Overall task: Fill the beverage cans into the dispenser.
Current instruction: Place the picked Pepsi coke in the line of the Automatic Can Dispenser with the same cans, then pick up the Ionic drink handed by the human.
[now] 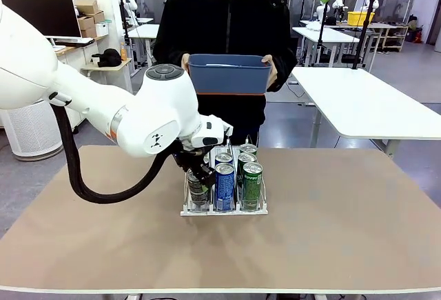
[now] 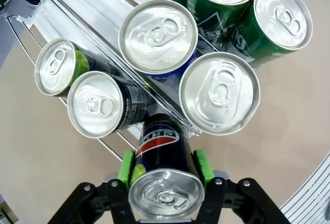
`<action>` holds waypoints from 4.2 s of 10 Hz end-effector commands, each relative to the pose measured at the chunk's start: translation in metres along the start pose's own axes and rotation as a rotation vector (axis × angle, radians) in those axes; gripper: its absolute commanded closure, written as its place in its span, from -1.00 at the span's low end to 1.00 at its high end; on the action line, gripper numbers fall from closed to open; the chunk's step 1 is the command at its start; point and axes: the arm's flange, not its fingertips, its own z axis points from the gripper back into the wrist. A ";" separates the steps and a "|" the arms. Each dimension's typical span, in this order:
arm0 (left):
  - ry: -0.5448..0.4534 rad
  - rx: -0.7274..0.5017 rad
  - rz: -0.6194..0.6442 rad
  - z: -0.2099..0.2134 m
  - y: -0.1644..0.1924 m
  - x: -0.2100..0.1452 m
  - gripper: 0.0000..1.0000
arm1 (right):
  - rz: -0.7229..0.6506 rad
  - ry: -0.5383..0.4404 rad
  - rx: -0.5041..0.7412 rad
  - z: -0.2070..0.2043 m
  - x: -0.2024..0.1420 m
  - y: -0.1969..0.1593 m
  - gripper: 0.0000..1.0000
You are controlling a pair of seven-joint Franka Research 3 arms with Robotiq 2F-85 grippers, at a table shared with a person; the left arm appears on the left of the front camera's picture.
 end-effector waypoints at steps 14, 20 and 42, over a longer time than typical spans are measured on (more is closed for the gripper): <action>0.050 -0.036 0.007 -0.021 0.005 -0.003 -0.55 | -0.007 -0.009 0.004 -0.001 -0.001 -0.001 -0.98; -0.011 -0.007 0.070 0.035 0.003 -0.006 -1.00 | -0.007 -0.009 0.004 -0.001 -0.001 -0.001 -0.98; -0.032 0.006 0.054 0.043 0.006 0.001 -1.00 | -0.007 -0.009 0.004 -0.001 -0.001 -0.001 -0.98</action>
